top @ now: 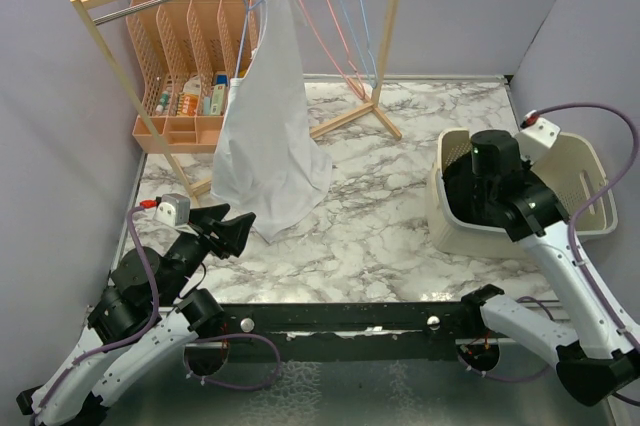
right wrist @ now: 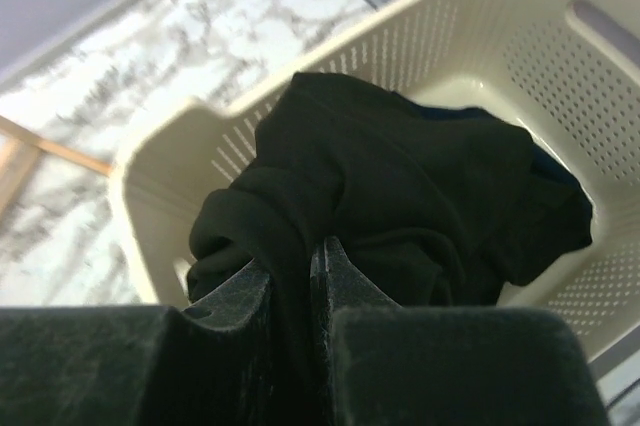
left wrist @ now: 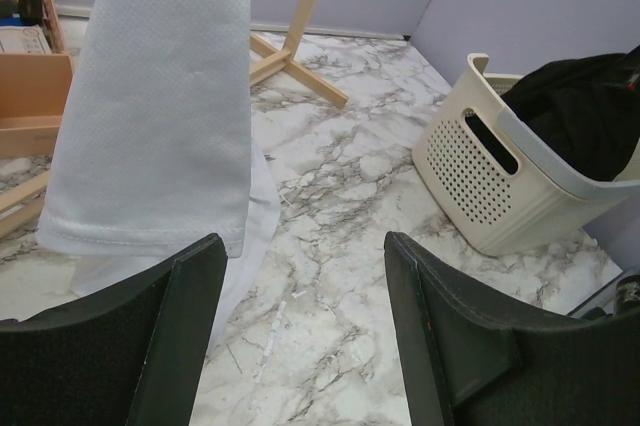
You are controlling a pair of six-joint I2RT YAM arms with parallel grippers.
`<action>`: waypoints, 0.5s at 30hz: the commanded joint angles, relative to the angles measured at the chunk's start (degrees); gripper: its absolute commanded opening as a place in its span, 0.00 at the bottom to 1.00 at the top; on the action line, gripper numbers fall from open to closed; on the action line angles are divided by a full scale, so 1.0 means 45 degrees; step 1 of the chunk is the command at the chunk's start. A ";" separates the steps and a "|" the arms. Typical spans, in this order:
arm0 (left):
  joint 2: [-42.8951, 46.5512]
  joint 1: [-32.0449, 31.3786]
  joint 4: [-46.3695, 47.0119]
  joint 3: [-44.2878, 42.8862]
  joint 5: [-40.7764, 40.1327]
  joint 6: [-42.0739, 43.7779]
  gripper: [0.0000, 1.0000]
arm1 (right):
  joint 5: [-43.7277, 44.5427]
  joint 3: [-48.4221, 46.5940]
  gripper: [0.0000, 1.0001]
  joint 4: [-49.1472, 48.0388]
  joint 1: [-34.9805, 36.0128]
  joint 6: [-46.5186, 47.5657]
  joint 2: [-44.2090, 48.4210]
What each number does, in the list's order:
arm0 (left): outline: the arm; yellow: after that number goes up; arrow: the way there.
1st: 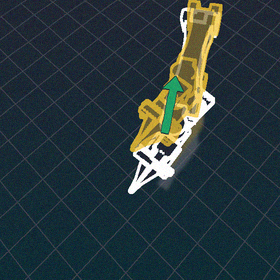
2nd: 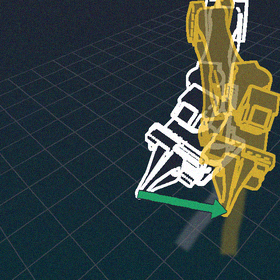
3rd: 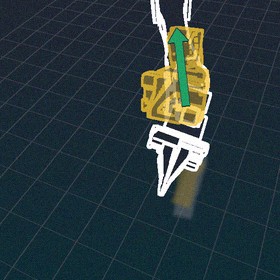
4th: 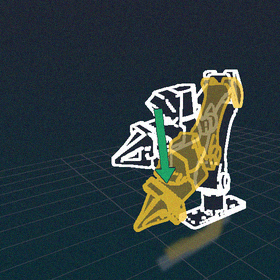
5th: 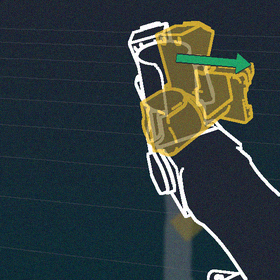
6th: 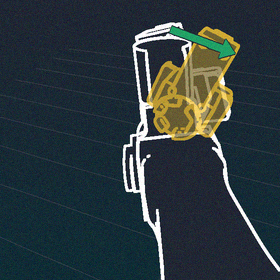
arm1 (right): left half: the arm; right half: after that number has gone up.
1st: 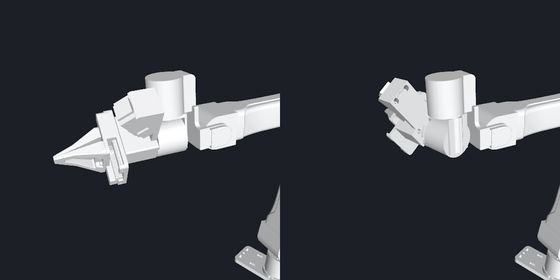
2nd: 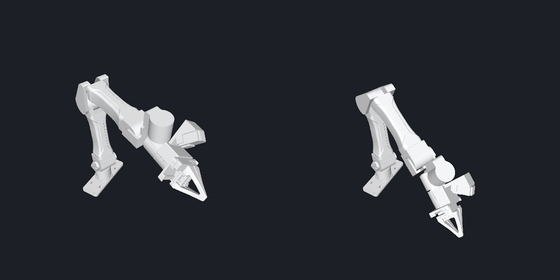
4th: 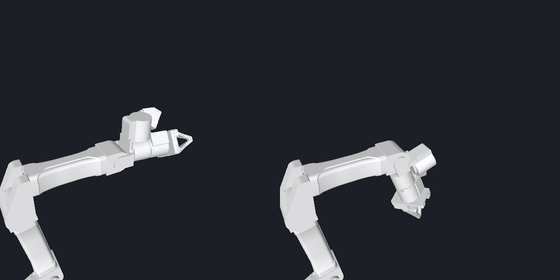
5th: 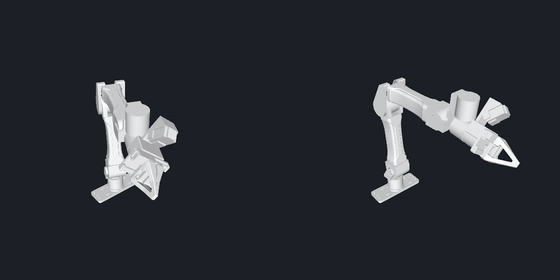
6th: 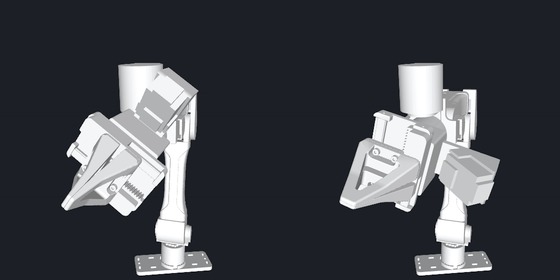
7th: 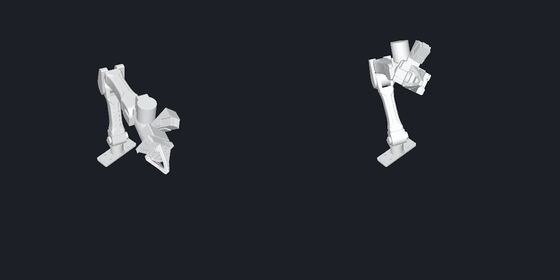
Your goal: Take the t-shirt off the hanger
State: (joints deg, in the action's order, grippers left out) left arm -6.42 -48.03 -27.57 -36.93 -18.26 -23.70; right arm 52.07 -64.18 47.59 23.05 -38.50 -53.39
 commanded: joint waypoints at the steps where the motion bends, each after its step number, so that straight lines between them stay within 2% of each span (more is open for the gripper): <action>1: 0.0149 0.0020 0.0185 -0.0114 0.0108 -0.0063 0.67 | -0.0874 0.1320 0.15 0.0222 -0.0171 -0.0716 -0.0020; 4: 0.0126 0.0027 0.0170 -0.0114 0.0123 -0.0052 0.67 | -0.1704 0.1998 0.62 0.0284 -0.0259 -0.0824 -0.0563; 6: 0.0146 0.0017 0.0152 -0.0114 0.0117 -0.0045 0.67 | -0.1847 0.1956 0.80 0.0745 -0.0259 -0.1285 -0.0822; 9: 0.0173 0.0015 0.0152 -0.0114 0.0114 -0.0046 0.67 | -0.2019 0.1421 0.86 0.1035 -0.0259 -0.1217 -0.0697; 12: 0.0190 0.0014 0.0152 -0.0114 0.0094 -0.0050 0.67 | -0.2557 0.0424 0.88 0.0916 -0.0259 -0.0548 -0.0113; 15: 0.0210 0.0021 0.0161 -0.0114 0.0074 -0.0077 0.67 | -0.4652 -0.0508 0.88 -0.0368 -0.0259 0.1126 0.0763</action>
State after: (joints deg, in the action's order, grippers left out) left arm -6.37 -48.03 -27.57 -36.93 -18.26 -23.70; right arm 41.65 -59.29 52.21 22.11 -40.99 -55.99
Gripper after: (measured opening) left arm 0.673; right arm 0.874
